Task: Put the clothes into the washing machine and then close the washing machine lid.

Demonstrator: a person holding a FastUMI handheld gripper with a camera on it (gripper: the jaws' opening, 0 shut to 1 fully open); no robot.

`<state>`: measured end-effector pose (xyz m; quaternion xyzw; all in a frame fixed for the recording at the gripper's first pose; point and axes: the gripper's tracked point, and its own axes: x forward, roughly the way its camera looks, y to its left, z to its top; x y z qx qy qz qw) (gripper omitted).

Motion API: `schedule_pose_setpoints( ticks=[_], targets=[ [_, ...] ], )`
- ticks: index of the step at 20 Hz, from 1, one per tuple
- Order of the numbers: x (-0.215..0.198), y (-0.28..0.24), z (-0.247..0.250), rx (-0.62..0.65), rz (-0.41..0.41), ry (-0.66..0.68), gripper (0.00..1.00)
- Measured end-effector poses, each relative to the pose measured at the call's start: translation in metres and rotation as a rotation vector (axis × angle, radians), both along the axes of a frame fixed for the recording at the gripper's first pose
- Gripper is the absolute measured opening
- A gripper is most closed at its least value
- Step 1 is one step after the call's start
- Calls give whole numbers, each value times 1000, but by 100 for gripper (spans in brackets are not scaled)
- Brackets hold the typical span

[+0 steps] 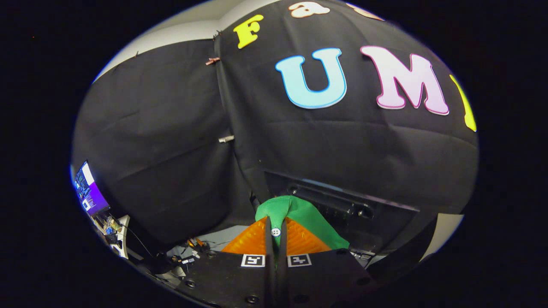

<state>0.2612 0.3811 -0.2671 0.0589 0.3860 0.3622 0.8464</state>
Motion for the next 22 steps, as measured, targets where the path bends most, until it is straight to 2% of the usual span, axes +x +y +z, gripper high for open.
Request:
schedule_pose_setpoints(
  ticks=[3,9,17,18,19,22],
  targets=[
    [-6,2,-47,-78,31,67,5],
    [-34,-8,-95,-242,112,147,5],
    [-36,-23,-116,-294,53,267,5],
    [-39,-20,-114,-280,62,267,9],
    [-39,-16,-113,-270,66,253,23],
    [-36,-9,-98,-220,93,214,81]
  ],
)
